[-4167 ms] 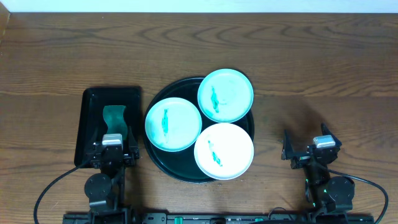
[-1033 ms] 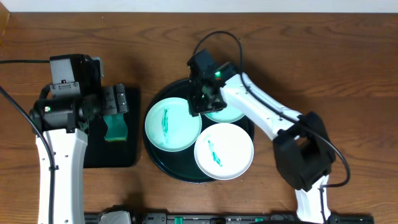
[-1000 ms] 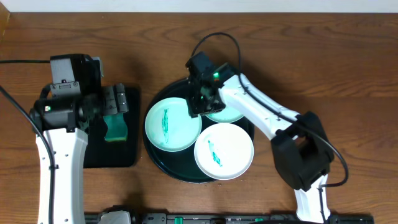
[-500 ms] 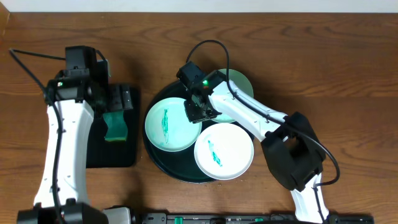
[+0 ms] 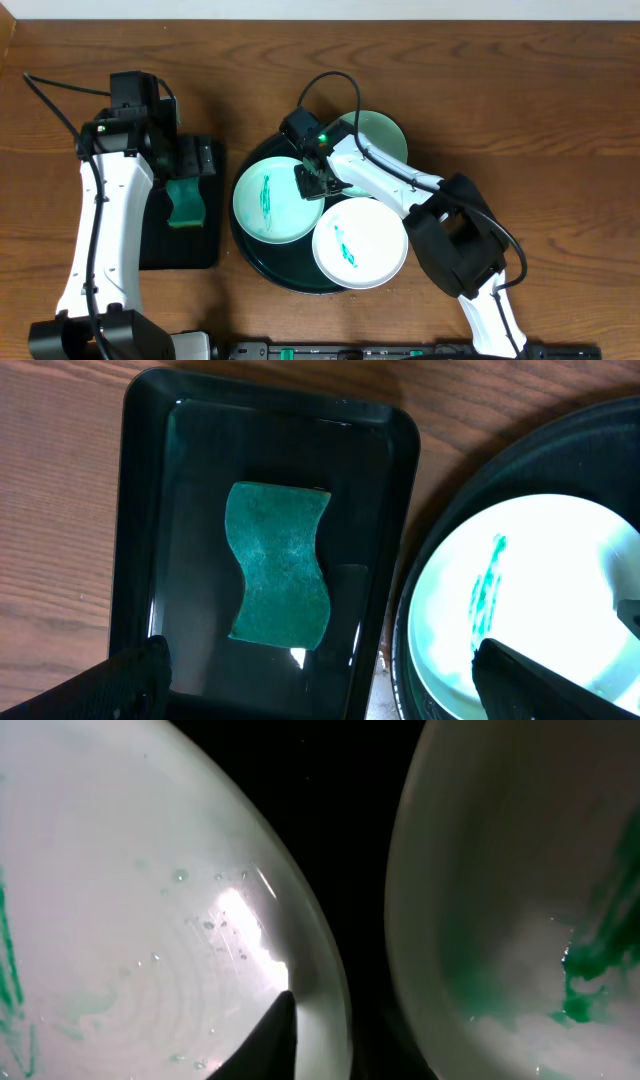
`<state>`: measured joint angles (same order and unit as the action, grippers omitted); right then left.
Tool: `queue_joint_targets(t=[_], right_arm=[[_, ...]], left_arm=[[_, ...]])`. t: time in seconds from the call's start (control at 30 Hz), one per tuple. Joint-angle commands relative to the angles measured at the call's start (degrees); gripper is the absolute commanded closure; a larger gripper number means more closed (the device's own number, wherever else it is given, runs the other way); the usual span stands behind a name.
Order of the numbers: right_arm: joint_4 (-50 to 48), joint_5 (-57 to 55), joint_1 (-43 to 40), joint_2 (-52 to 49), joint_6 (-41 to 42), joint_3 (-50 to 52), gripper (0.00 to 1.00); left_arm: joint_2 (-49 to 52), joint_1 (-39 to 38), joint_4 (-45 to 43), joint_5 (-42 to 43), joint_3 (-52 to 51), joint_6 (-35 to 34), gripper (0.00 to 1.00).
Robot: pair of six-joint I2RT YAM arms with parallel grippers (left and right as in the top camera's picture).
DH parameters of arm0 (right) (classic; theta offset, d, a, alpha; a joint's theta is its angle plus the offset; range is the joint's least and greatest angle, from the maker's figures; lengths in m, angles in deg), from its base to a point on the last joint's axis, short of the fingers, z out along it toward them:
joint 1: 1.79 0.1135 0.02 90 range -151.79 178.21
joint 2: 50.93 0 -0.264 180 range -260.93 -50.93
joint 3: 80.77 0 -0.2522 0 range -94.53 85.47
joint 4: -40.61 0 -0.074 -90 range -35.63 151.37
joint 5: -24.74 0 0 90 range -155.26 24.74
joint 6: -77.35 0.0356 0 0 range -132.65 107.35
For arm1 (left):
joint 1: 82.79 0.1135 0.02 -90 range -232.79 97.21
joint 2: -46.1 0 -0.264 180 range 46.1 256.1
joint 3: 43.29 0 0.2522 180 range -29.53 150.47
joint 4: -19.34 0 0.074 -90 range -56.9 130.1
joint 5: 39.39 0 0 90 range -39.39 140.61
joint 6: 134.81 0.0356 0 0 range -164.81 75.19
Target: Clean dirty plates on tray and stack at the side
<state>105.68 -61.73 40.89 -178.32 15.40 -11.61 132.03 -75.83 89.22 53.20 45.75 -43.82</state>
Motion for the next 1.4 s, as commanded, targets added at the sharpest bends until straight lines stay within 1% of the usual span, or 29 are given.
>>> queue_joint_targets(t=[0.0,0.07,0.1,0.2,0.23,0.3,0.33,0.43,0.63,0.73,0.83,0.97,1.0,1.03,1.13,1.2,1.23,1.27,1.37], right_arm=[[-0.11,-0.63,0.44,-1.20,0.63,-0.50,0.90],[-0.17,-0.63,0.44,-1.20,0.63,-0.50,0.98],[-0.33,-0.63,0.44,-1.20,0.63,-0.50,0.99],[-0.55,-0.44,0.28,-1.20,0.63,-0.50,0.99],[-0.52,-0.42,0.13,-1.20,0.61,-0.50,0.99],[-0.48,-0.24,-0.07,-1.20,0.39,-0.50,0.99],[-0.48,-0.09,-0.17,-1.22,0.15,-0.50,0.99],[-0.55,0.20,-0.26,-1.64,0.13,-0.50,0.99],[-0.90,2.91,-1.05,-2.19,-1.99,-0.50,0.99],[-0.92,3.43,-1.20,-2.19,-2.43,-0.50,0.99],[-0.96,3.63,-1.18,-2.19,-2.89,-0.50,0.99],[-0.94,3.63,-1.18,-2.19,-3.13,-0.50,0.99],[-0.96,3.63,-1.18,-2.19,-3.28,-0.50,0.99],[-0.96,3.63,-1.18,-2.19,-3.28,-0.50,0.99],[-1.01,3.65,-1.18,-2.19,-3.28,-0.50,0.99],[-1.01,3.87,-1.18,-2.19,-3.28,-0.50,0.99],[-0.98,3.87,-1.20,-2.19,-3.26,-0.50,0.99],[-0.98,3.91,-1.22,-2.19,-3.26,-0.50,0.99],[-0.98,4.20,-1.36,-2.19,-3.28,-0.50,0.99]], left_arm=[[0.17,-0.13,0.02,0.96,0.90,-1.11,0.04],[0.17,-0.13,-0.04,1.68,0.90,-1.14,0.04],[0.17,-0.13,-0.04,1.64,0.90,-1.14,0.04],[0.26,-0.13,0.59,1.57,0.33,-1.77,0.04],[0.31,-0.13,0.57,1.07,-0.33,-1.75,0.07],[0.59,-0.13,0.20,-1.18,-1.79,-1.84,0.12],[1.07,0.13,0.11,-3.80,-2.82,-3.30,0.13],[2.97,1.46,0.07,-6.93,-4.17,-5.62,0.15],[10.56,4.92,-2.84,-5.70,-4.92,-5.27,0.19],[14.95,5.14,-5.44,-1.70,-4.92,-0.92,0.25],[18.71,5.14,-7.10,-1.09,-4.92,-0.63,0.32],[22.27,5.14,-7.43,-1.11,-4.92,-0.63,0.50],[22.86,5.14,-7.50,-1.11,-4.92,-0.61,0.52],[23.45,5.14,-7.74,-1.18,-4.94,-0.61,0.59],[25.22,5.14,-8.94,-1.81,-4.94,-0.63,0.68],[26.14,5.14,-9.44,-1.79,-4.94,-0.63,0.79],[26.53,5.14,-9.75,-1.79,-4.94,-0.63,0.89],[26.75,5.14,-9.92,-1.77,-4.94,-0.66,0.93],[26.77,5.14,-10.16,-1.75,-4.92,-0.74,0.93]])
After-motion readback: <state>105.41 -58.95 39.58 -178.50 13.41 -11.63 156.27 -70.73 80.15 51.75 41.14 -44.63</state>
